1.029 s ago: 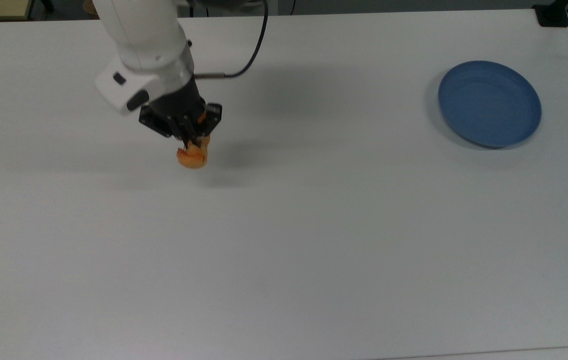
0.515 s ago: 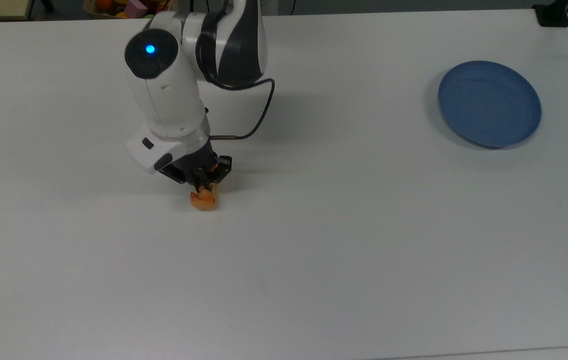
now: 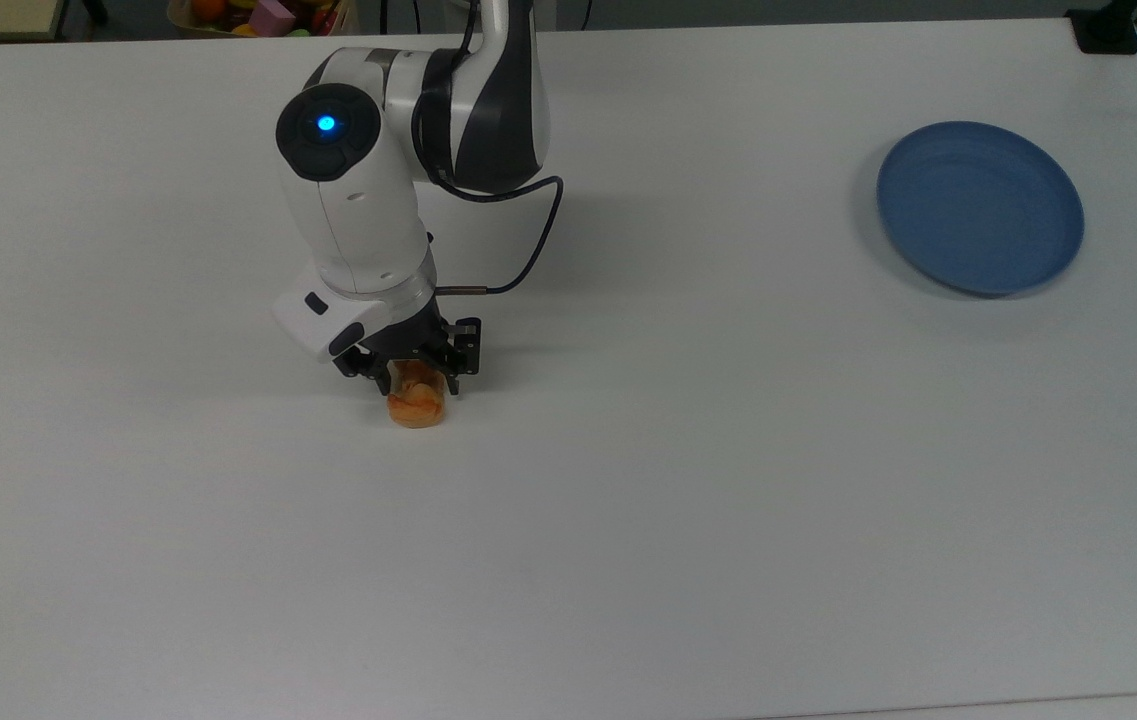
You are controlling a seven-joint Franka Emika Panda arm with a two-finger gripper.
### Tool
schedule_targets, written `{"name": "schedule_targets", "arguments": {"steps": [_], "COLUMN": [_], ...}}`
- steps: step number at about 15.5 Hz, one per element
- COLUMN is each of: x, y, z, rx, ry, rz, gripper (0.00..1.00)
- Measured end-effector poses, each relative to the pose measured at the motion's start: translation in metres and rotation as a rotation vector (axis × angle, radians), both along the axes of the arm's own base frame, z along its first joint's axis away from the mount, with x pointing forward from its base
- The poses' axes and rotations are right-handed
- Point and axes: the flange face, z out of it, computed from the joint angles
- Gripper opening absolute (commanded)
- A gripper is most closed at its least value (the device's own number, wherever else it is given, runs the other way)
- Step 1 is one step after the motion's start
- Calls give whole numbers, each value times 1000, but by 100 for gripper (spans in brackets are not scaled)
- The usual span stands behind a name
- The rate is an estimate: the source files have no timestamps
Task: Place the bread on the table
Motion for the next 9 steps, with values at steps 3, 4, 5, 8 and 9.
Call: {"name": "schedule_targets", "arguments": {"steps": [3,4,5,8,9], "x": [1,1,1,-1,-5], "y": [-2,-3,-4,-10,-14], "z": [1,3,6,30,45], "rx": [0,0,0,2,6], "ry": [-3,-5,-10,-20,-3], "rz": [-3,-4,-5,-12,-17], "gripper": [100,100,100,100,100]}}
